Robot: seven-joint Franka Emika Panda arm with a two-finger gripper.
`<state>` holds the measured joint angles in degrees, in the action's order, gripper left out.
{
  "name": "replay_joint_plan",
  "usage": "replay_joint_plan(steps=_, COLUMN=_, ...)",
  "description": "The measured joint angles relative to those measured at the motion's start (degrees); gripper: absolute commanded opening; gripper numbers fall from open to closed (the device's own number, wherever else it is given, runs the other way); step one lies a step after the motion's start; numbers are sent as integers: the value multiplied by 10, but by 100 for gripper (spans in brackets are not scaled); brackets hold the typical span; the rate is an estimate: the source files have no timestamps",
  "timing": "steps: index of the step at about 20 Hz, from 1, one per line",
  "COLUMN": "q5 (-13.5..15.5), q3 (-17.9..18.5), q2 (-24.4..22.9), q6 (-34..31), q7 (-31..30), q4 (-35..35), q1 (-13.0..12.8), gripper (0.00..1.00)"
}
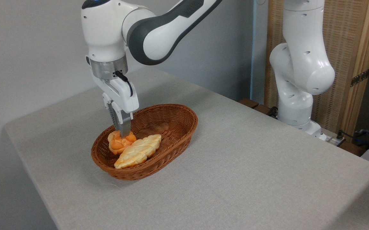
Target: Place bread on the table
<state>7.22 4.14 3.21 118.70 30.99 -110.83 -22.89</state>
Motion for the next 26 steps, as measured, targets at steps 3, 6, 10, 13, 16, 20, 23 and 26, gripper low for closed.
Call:
replay_joint_plan(steps=3, q5=0, q3=0, q2=0, q6=0, q7=0, q4=0, q1=0, gripper=6)
replay_joint_plan(steps=6, q5=0, q3=0, q2=-1, q6=0, q7=0, q4=1, q1=0, gripper=7)
replay_joint_plan(steps=10, q5=0, q3=1, q2=-1, q6=0, q7=0, q4=3, q1=1, gripper=9)
replay_joint_plan(steps=13, q5=0, q3=3, q2=-6, q6=0, q7=0, q4=7, q1=3, gripper=10)
replay_joint_plan(steps=16, q5=0, q3=7, q2=-22, q6=0, q7=0, q4=12, q1=6, gripper=13)
replay_joint_plan(steps=20, q5=0, q3=47, q2=-59, q6=-15, q7=0, q4=15, q1=9, gripper=15)
replay_joint_plan(steps=23, q5=0, q3=93, q2=-81, q6=-36, q7=3, q4=18, q1=11, gripper=18)
replay_joint_plan(steps=26, q5=0, q3=131, q2=-86, q6=-40, q7=27, q4=18, q1=12, gripper=19)
